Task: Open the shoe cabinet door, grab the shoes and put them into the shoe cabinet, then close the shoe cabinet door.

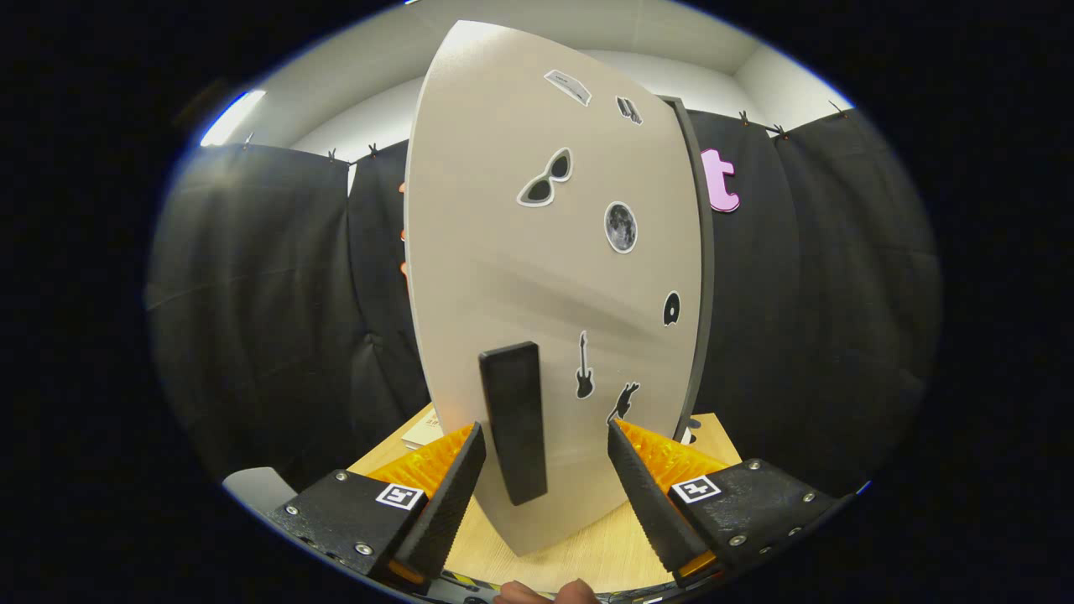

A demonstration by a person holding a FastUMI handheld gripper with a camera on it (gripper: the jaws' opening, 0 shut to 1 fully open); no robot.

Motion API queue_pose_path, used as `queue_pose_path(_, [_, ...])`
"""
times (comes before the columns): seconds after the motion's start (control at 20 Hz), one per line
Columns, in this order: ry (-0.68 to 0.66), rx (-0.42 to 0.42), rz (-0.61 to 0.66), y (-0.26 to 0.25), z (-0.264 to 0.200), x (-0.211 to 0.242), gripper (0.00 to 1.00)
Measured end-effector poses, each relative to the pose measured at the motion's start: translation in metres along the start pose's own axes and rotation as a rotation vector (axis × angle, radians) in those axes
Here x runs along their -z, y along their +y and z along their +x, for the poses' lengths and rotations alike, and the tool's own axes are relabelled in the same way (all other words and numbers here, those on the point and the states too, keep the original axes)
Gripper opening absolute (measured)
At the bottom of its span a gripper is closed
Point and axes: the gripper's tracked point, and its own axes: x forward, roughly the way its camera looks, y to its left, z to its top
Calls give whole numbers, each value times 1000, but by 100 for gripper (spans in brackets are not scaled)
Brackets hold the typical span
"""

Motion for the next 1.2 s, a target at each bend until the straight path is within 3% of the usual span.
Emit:
queue_pose_path(0.6, [6,55,-12,50,76,-11,92])
queue_pose_path(1.2, [3,-3,-1,60,135,-16,92])
